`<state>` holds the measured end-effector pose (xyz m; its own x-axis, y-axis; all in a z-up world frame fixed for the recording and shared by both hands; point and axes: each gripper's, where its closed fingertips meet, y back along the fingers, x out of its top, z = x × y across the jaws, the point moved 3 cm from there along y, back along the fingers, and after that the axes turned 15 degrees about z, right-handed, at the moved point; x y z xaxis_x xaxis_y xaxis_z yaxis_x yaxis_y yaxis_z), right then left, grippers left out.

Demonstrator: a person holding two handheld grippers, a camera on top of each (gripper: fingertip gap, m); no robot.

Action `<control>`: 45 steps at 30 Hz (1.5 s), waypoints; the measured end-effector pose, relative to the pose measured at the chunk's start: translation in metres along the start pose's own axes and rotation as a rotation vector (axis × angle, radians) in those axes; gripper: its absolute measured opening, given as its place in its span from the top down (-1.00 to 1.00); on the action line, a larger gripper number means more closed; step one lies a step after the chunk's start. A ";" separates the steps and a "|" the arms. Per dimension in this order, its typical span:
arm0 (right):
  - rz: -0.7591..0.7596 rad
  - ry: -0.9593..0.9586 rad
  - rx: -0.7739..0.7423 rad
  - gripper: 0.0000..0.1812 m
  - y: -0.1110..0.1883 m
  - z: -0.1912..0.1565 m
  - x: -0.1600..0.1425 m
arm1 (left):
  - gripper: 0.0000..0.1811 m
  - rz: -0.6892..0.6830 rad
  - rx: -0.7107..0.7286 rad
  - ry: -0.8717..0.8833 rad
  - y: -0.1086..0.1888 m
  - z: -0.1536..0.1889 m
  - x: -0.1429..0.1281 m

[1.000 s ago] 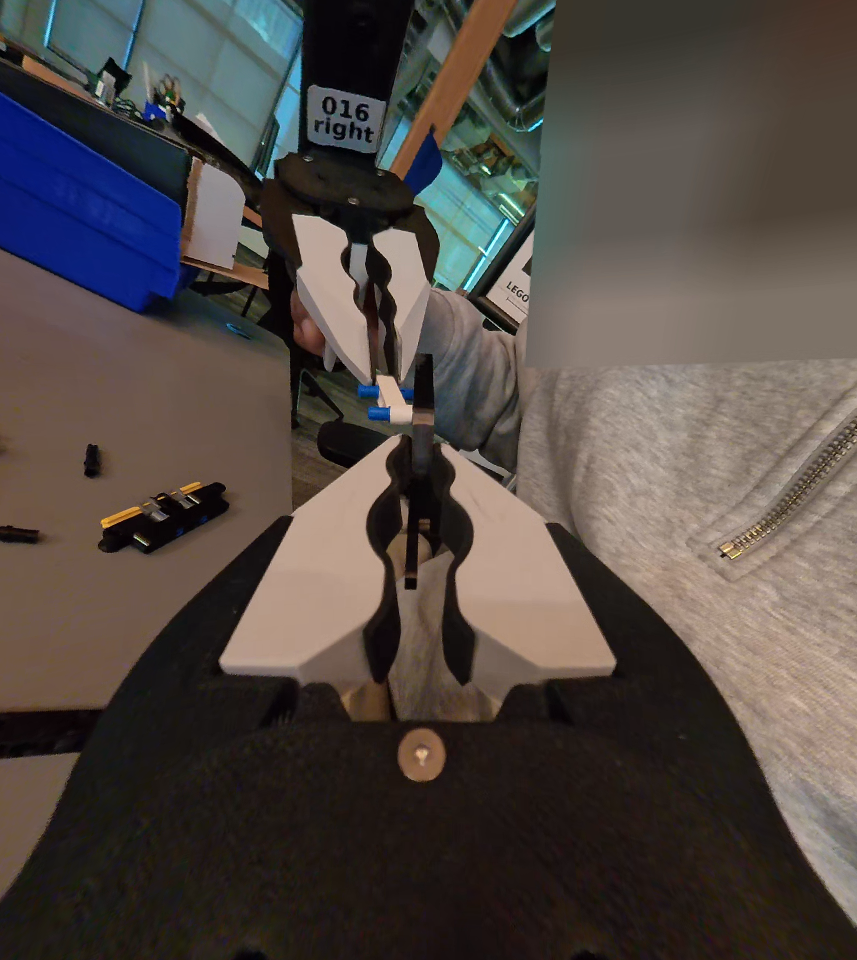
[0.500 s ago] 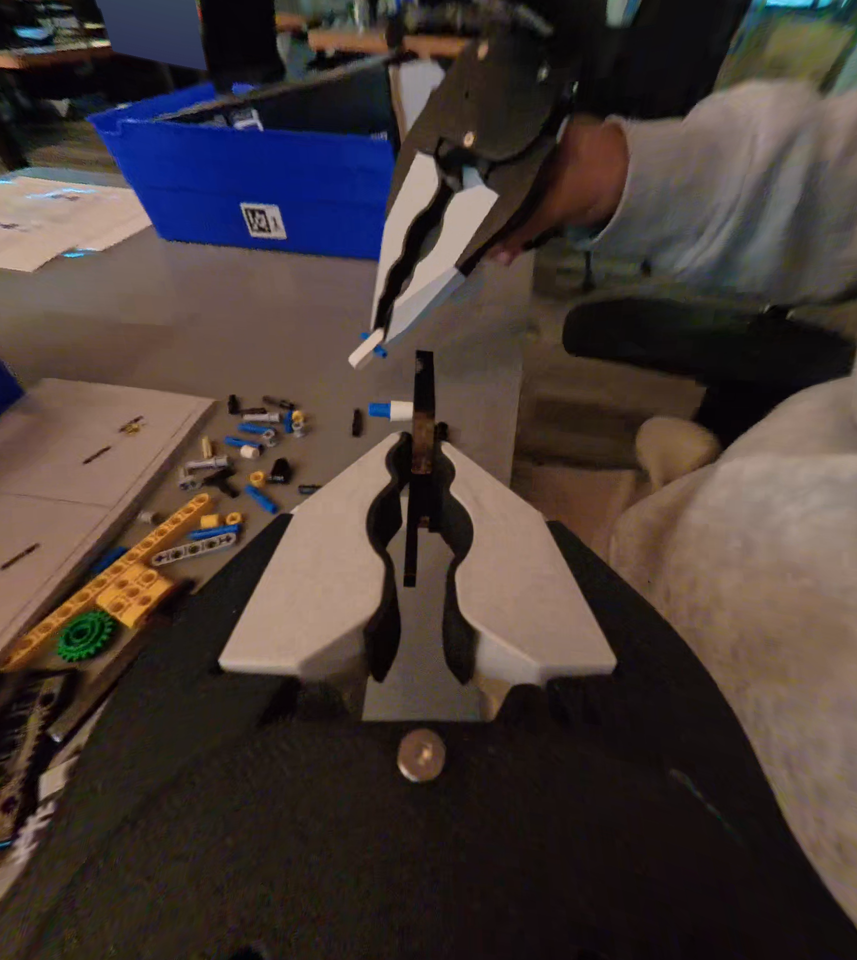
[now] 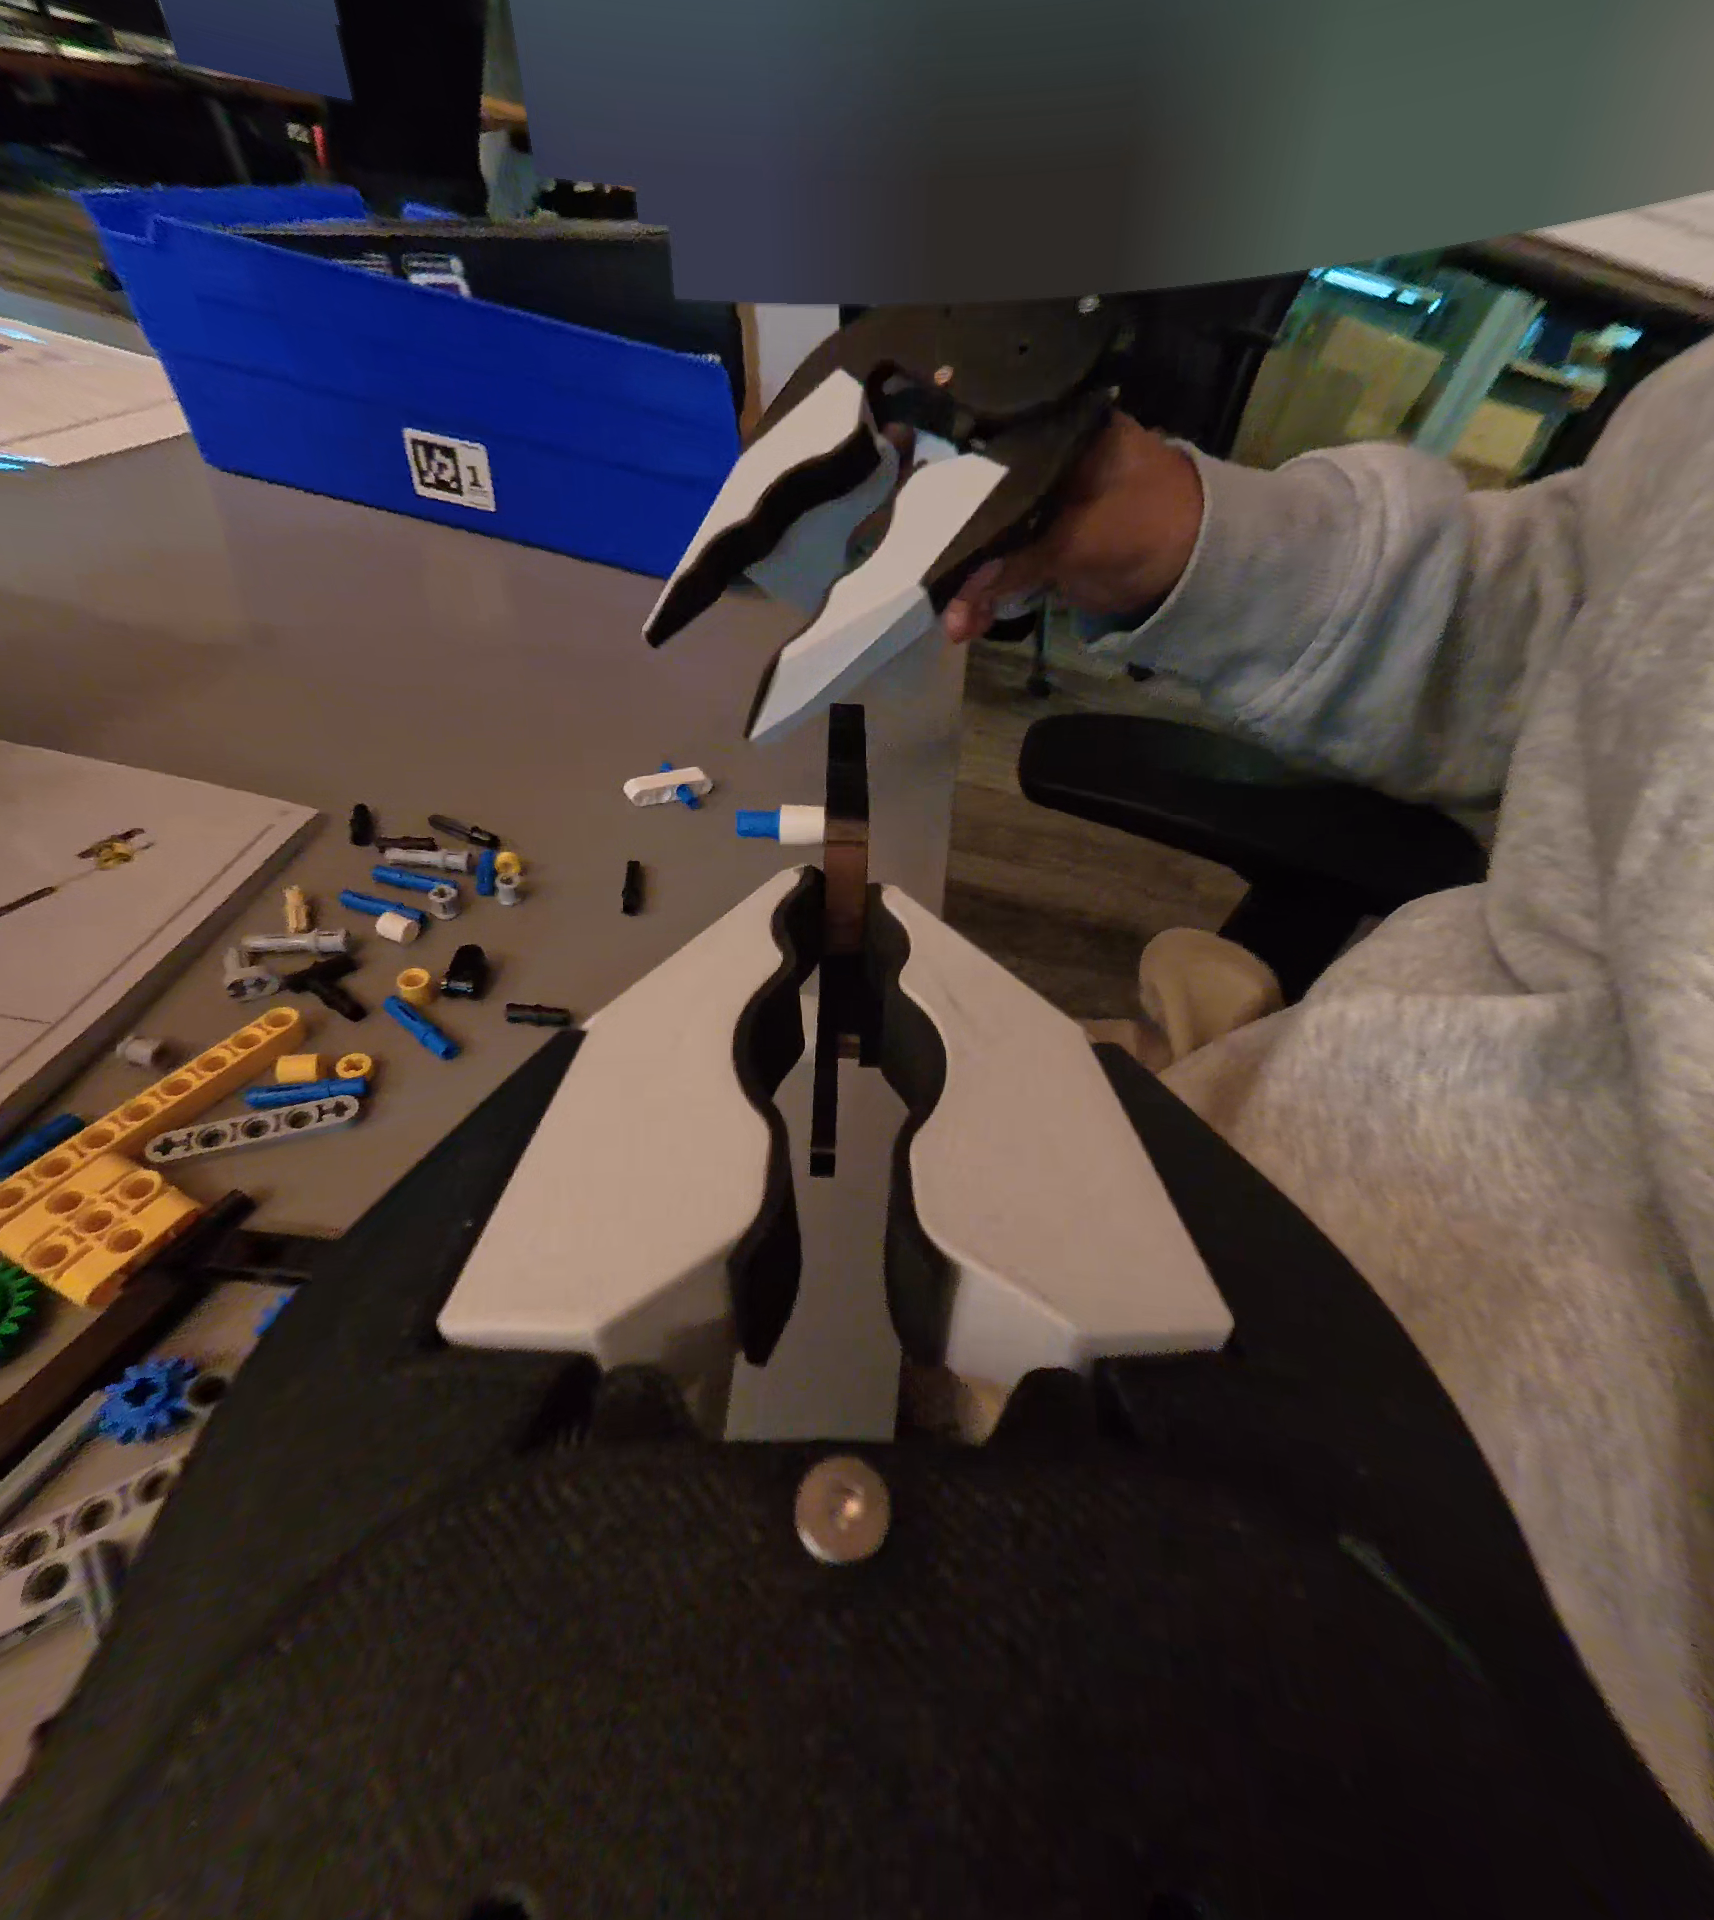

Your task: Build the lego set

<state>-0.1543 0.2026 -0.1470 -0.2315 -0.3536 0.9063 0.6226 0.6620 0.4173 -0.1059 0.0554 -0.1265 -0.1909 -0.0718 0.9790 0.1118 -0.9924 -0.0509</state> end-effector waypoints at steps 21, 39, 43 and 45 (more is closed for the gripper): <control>0.182 -0.680 1.006 0.91 0.006 -0.126 0.062 | 0.93 -0.055 -0.443 0.005 0.017 0.034 0.010; 0.076 -0.794 1.060 0.89 -0.002 -0.134 0.056 | 0.93 -0.062 -0.413 -0.062 0.019 0.032 0.011; 0.153 -0.748 1.001 0.92 -0.005 -0.125 0.062 | 0.62 0.004 -0.243 -0.079 0.019 0.011 0.023; 0.242 -0.714 0.918 0.93 -0.008 -0.113 0.069 | 0.47 0.086 -0.102 -0.051 0.024 -0.009 0.037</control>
<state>-0.0909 0.0979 -0.0953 -0.7270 0.1014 0.6791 0.0062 0.9900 -0.1412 -0.1187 0.0278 -0.0931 -0.1348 -0.1540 0.9788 0.0250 -0.9881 -0.1520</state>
